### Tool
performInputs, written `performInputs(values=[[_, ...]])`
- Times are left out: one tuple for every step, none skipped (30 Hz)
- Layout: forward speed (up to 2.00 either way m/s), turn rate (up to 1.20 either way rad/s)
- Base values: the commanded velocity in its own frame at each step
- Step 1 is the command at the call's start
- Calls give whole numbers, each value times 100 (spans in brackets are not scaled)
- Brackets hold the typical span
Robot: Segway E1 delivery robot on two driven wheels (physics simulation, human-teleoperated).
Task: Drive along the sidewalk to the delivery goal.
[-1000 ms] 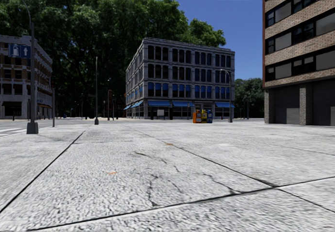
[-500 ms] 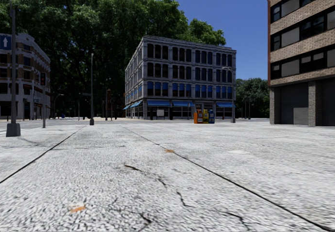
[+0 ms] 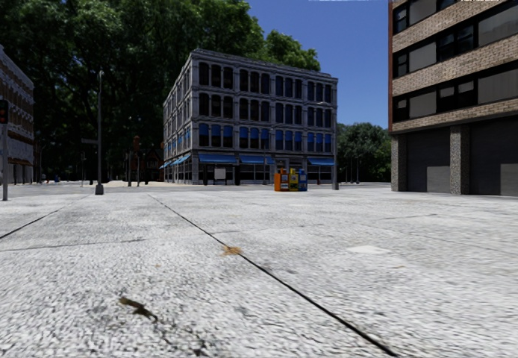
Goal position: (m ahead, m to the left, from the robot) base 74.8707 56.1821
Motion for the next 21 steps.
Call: performInputs(values=[[200,-39],[200,-39],[200,-39],[200,-39],[200,-37],[200,-19],[200,-19],[200,0],[200,0],[200,0],[200,0],[200,0],[200,0],[200,0],[200,0],[200,0],[200,0],[200,0],[200,0],[200,0],[200,0]])
